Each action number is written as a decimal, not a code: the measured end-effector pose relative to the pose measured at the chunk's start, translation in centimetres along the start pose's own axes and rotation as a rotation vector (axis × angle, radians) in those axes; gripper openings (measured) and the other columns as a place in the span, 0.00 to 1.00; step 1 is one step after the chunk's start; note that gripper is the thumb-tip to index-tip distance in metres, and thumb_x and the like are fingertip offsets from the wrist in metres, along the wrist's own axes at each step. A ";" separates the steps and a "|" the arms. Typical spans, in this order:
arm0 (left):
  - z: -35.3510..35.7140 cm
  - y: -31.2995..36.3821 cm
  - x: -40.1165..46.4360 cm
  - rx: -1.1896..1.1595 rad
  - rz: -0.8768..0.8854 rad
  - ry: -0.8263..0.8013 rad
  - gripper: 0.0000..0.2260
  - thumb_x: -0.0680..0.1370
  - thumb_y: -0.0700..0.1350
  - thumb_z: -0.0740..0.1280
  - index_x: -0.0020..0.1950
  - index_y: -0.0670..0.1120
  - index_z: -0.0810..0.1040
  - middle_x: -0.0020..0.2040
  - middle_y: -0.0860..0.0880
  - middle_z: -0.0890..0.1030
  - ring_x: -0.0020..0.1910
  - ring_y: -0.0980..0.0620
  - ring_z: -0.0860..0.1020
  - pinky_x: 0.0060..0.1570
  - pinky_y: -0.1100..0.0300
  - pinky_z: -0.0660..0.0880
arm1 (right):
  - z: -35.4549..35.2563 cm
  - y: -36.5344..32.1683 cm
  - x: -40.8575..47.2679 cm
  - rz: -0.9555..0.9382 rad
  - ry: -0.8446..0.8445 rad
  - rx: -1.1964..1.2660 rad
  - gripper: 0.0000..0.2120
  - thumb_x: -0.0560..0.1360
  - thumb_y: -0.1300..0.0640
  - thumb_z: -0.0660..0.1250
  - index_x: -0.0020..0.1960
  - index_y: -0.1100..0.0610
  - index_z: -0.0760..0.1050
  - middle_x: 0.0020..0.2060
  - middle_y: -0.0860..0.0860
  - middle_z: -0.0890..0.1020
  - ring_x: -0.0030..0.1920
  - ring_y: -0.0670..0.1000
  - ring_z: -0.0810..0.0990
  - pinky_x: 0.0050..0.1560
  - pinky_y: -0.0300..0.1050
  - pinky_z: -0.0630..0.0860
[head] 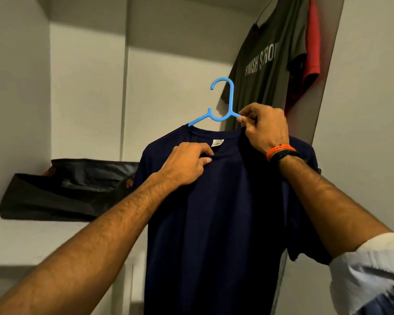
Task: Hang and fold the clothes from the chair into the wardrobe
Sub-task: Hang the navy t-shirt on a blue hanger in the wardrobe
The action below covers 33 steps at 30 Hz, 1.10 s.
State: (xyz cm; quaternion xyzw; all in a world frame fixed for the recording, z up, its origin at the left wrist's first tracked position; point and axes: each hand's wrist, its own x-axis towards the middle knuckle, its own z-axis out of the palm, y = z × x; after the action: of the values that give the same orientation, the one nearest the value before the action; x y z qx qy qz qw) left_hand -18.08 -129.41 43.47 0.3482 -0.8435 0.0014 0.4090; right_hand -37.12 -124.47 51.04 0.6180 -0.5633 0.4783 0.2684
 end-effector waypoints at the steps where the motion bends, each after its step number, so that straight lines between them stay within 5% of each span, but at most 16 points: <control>1: 0.3 -0.6 1.2 -0.012 0.008 0.006 0.08 0.79 0.46 0.67 0.57 0.51 0.81 0.55 0.54 0.83 0.56 0.52 0.79 0.63 0.50 0.73 | 0.5 0.3 1.1 -0.008 0.009 -0.018 0.07 0.77 0.52 0.70 0.53 0.53 0.82 0.45 0.49 0.85 0.47 0.51 0.82 0.51 0.53 0.81; 18: 0.1 -10.1 28.1 -0.287 0.302 0.142 0.06 0.79 0.45 0.68 0.55 0.52 0.82 0.52 0.53 0.83 0.53 0.55 0.79 0.59 0.53 0.76 | 7.6 1.5 23.2 -0.071 0.234 -0.512 0.08 0.78 0.54 0.68 0.53 0.56 0.82 0.46 0.52 0.84 0.48 0.53 0.81 0.47 0.50 0.78; 27: -0.1 -9.8 37.8 -0.376 0.413 0.239 0.06 0.79 0.45 0.69 0.54 0.53 0.82 0.51 0.53 0.83 0.52 0.55 0.80 0.59 0.54 0.77 | 7.4 3.4 31.1 -0.098 0.334 -0.720 0.08 0.78 0.55 0.68 0.54 0.57 0.82 0.47 0.55 0.82 0.47 0.57 0.80 0.41 0.47 0.71; 33: -0.2 -9.1 42.4 -0.399 0.444 0.317 0.07 0.78 0.46 0.69 0.55 0.54 0.82 0.51 0.53 0.84 0.52 0.53 0.80 0.58 0.52 0.77 | 6.6 4.0 35.0 -0.137 0.399 -0.781 0.07 0.77 0.55 0.69 0.52 0.56 0.82 0.48 0.56 0.82 0.48 0.59 0.79 0.42 0.49 0.74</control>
State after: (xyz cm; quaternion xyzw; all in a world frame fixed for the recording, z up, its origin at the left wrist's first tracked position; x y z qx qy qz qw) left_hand -30.55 -161.10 70.31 0.0644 -0.8084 -0.0206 0.5848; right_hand -42.20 -146.50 78.85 0.4020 -0.5966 0.3205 0.6163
